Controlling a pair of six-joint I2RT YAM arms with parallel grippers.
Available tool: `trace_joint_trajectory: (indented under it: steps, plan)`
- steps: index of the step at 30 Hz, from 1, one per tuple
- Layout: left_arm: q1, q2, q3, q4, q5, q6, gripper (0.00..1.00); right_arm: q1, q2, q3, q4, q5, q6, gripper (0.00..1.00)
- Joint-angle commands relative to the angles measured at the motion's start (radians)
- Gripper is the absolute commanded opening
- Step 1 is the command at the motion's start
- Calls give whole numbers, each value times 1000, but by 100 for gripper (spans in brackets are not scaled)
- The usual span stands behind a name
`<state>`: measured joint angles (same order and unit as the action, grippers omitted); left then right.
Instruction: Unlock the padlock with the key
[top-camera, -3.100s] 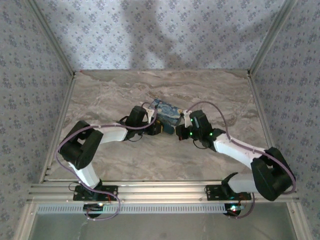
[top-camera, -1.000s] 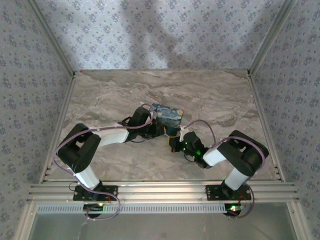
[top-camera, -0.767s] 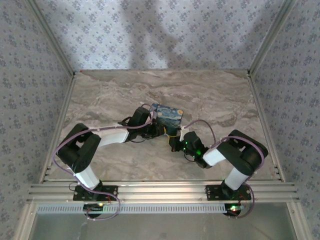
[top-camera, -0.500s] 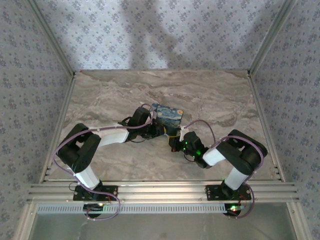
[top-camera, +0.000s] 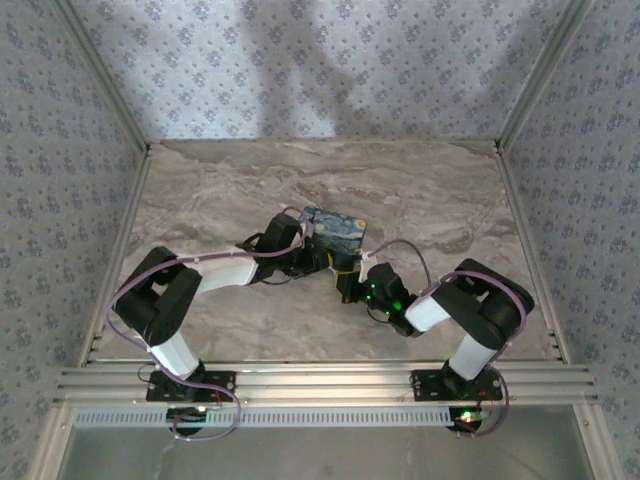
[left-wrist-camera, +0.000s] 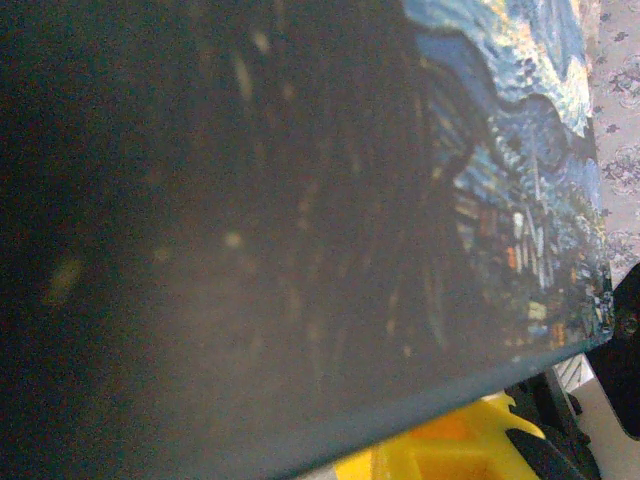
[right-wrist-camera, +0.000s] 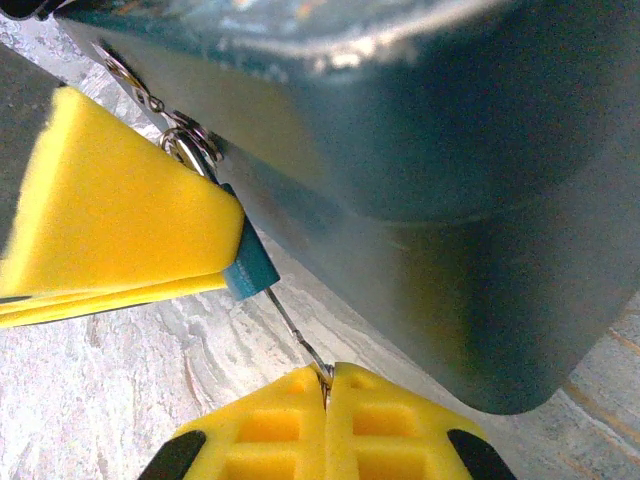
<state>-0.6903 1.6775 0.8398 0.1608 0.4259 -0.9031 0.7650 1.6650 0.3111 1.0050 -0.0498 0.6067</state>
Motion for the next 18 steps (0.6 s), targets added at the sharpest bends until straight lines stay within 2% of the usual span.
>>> trace_joint_trajectory:
  steps: [1, 18]
  plan:
    - [-11, 11, 35, 40, 2, -1, 19, -3, 11, -4, 55, -10, 10, 0]
    - [-14, 10, 24, 51, -10, -13, 19, -3, -4, -33, 77, 19, 15, 0]
